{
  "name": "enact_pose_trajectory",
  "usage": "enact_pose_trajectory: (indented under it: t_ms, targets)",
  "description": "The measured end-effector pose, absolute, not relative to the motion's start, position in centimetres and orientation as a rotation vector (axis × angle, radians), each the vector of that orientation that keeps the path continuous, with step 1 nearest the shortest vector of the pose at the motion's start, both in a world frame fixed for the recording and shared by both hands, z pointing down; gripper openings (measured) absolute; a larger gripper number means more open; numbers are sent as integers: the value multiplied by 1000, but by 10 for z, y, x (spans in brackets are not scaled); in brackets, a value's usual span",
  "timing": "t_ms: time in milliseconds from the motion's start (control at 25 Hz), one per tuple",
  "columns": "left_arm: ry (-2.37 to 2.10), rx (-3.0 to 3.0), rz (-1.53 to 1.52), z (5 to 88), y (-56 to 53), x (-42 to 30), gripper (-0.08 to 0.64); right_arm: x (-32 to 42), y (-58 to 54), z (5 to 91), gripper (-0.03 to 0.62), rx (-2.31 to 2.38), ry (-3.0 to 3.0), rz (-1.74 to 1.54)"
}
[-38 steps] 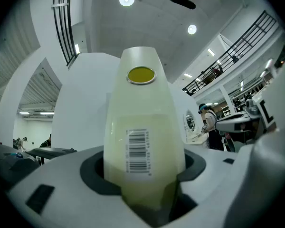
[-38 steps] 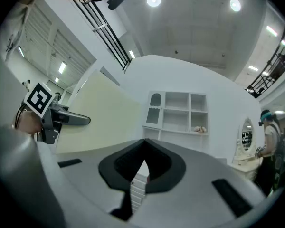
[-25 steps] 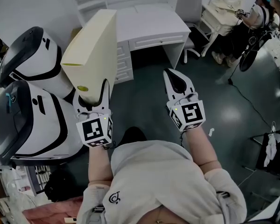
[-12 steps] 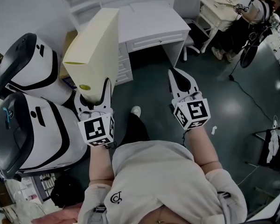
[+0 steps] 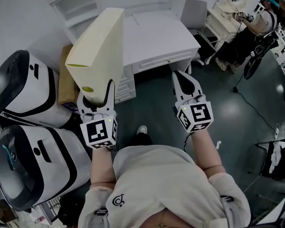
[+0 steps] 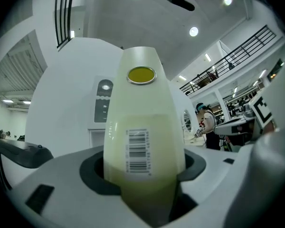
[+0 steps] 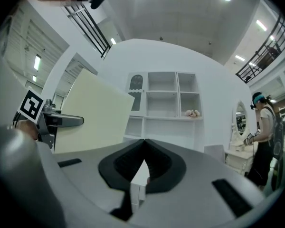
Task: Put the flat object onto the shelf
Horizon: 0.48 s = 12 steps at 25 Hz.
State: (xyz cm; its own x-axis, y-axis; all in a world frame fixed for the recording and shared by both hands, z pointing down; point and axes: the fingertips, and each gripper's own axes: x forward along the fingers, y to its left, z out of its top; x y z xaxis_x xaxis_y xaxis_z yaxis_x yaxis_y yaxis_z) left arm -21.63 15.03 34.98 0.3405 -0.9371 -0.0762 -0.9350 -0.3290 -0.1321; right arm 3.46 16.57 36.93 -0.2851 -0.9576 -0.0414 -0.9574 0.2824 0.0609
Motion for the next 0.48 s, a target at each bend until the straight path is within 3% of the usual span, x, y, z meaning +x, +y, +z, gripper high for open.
enact_pose_trajectory:
  t_ms: [480]
  targets:
    - [1676,-2481,-15,333,-26,-231,299,4,-11,353,8,1841,-2497,-135]
